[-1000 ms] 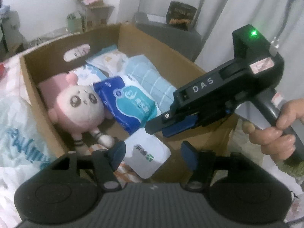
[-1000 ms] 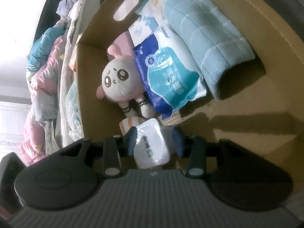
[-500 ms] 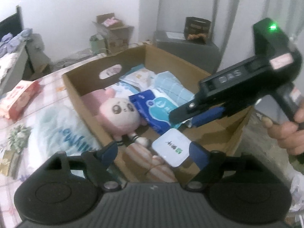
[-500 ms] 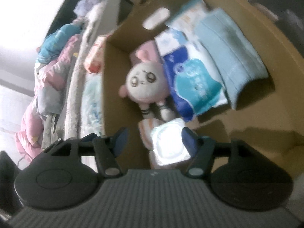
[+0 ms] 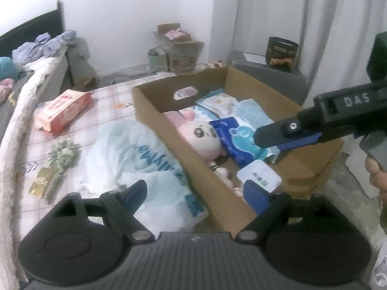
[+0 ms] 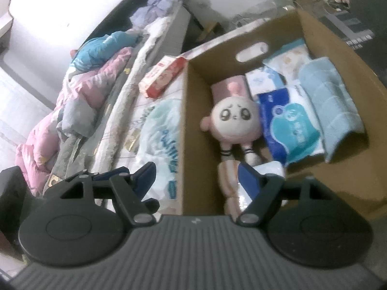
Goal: Organize soft objects
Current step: 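Move the right gripper back from the box to the pile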
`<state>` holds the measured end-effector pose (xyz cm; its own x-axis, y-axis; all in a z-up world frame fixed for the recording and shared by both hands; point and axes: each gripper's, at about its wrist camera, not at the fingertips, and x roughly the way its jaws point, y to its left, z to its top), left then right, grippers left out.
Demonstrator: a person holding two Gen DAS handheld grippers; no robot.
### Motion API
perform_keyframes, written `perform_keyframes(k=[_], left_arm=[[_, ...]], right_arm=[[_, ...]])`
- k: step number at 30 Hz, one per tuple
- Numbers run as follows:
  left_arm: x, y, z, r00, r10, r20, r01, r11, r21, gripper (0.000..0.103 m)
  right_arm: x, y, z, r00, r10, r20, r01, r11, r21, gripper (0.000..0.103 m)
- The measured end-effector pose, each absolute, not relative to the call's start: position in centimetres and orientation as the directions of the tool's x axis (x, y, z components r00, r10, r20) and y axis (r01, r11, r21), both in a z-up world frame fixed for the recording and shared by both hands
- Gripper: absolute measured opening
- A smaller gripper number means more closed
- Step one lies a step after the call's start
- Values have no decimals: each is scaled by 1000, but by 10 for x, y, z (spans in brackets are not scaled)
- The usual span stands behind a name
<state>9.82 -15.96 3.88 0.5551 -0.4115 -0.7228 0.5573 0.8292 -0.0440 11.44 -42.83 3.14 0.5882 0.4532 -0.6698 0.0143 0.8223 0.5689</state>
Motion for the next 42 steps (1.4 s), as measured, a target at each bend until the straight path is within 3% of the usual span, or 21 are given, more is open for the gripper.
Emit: perform_keyframes(k=[17,31,42], left_arm=[[103,-75,35,620,-339,-708,410,909,-76,89],[109,30,14,707,-218,-673,197,974,-109,89],[151,63,0,794,-118,-596,152,988,7,89]], right_arm=[[128,-324,45,537,499,-680,-146,849,507,78],[174,-233,38,413,550,-726,-242,834,495,78],[259,-169,49,341,522,-782,-323,846,424,78]])
